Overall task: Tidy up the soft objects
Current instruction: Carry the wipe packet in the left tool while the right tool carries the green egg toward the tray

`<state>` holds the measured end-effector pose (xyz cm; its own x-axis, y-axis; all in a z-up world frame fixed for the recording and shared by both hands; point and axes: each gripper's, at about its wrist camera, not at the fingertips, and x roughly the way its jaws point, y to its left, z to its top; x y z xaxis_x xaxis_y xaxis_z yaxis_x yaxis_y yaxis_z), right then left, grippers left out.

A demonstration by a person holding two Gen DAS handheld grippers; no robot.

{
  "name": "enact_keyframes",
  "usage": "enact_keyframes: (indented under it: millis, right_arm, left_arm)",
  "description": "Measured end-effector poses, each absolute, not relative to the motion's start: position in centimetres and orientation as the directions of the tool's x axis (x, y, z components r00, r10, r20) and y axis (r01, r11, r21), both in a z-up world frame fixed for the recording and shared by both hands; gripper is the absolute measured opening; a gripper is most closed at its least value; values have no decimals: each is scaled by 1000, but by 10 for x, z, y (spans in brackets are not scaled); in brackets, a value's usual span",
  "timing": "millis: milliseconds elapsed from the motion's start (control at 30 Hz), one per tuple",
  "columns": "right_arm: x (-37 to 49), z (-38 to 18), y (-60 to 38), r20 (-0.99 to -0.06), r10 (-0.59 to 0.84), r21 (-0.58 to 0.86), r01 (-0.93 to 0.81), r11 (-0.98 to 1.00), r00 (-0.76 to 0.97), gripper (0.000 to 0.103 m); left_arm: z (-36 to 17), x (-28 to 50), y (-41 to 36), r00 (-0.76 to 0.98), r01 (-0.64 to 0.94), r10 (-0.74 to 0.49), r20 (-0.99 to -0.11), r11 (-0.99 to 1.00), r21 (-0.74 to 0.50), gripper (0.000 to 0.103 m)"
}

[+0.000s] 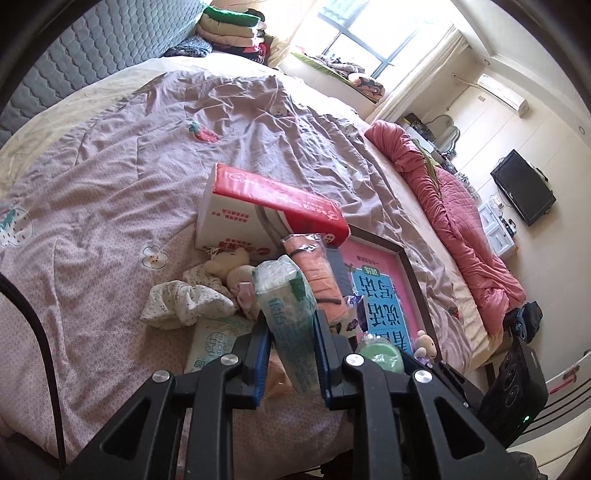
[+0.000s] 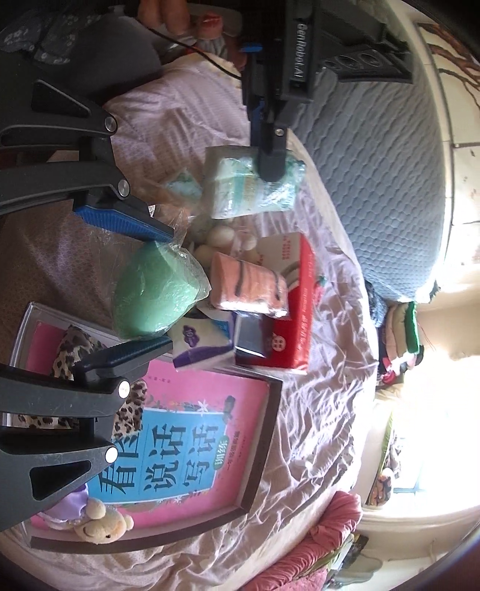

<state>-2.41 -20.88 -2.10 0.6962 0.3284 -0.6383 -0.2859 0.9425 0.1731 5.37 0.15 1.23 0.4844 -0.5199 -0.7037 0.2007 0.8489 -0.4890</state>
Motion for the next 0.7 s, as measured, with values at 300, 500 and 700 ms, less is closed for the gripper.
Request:
enact_keyframes:
  millis: [300, 500, 700]
  right_arm:
    - [-28, -7, -228, -593, 319, 217, -234, 948, 739, 54]
    - [-30, 0, -242, -571, 296, 241, -188, 952, 766, 54]
    - [-33, 4, -258, -549, 271, 265, -143, 954, 791, 54]
  left_arm:
    - [25, 45, -13, 486, 239, -517, -705, 854, -461, 22]
    - [32, 40, -26, 486, 265, -518, -704, 855, -446, 22]
    - [40, 34, -39, 490, 297, -526, -696, 851, -434, 22]
